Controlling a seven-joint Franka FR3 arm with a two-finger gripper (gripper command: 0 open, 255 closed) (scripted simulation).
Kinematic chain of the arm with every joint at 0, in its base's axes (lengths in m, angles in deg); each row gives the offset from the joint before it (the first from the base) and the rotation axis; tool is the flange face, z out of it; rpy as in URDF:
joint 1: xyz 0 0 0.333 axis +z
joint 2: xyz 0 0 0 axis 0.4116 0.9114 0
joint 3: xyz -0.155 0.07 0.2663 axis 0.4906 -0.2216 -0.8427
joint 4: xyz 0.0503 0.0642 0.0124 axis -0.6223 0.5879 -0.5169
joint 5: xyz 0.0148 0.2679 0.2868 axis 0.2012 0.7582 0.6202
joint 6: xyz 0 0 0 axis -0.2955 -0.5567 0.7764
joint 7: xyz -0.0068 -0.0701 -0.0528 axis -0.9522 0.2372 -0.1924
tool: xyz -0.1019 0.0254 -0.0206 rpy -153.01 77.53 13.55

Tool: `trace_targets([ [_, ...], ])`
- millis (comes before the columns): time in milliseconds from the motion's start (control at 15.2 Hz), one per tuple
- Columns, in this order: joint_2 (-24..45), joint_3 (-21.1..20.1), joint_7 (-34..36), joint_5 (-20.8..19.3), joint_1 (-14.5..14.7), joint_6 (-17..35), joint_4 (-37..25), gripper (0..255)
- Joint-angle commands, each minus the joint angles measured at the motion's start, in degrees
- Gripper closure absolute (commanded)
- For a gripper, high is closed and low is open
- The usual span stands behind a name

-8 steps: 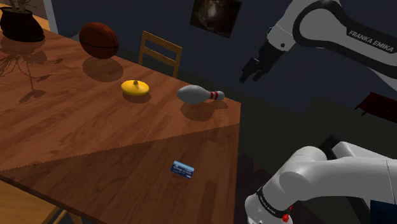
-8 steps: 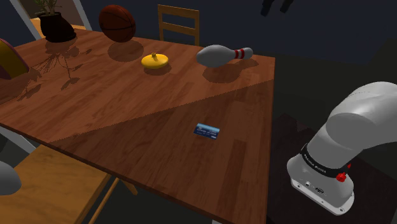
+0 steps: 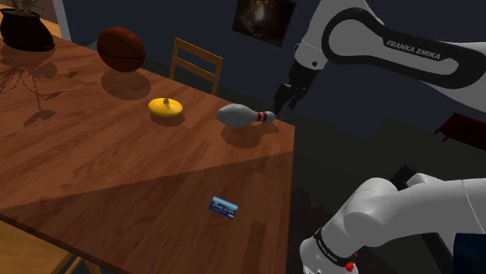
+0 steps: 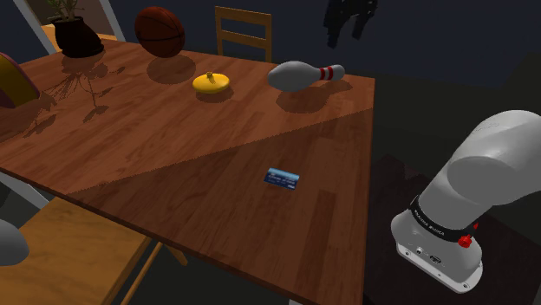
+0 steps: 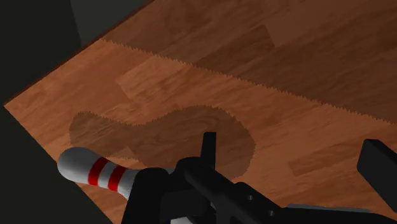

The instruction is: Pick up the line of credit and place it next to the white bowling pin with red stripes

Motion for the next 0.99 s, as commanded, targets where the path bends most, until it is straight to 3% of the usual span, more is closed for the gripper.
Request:
trace_targets([
  [0,3.09,-1.68,0.22,0.38,1.13,-0.47,-0.61,0],
  [924,25.34,-12.66,2.15,2.27,8.78,-2.87,-5.09,0],
])
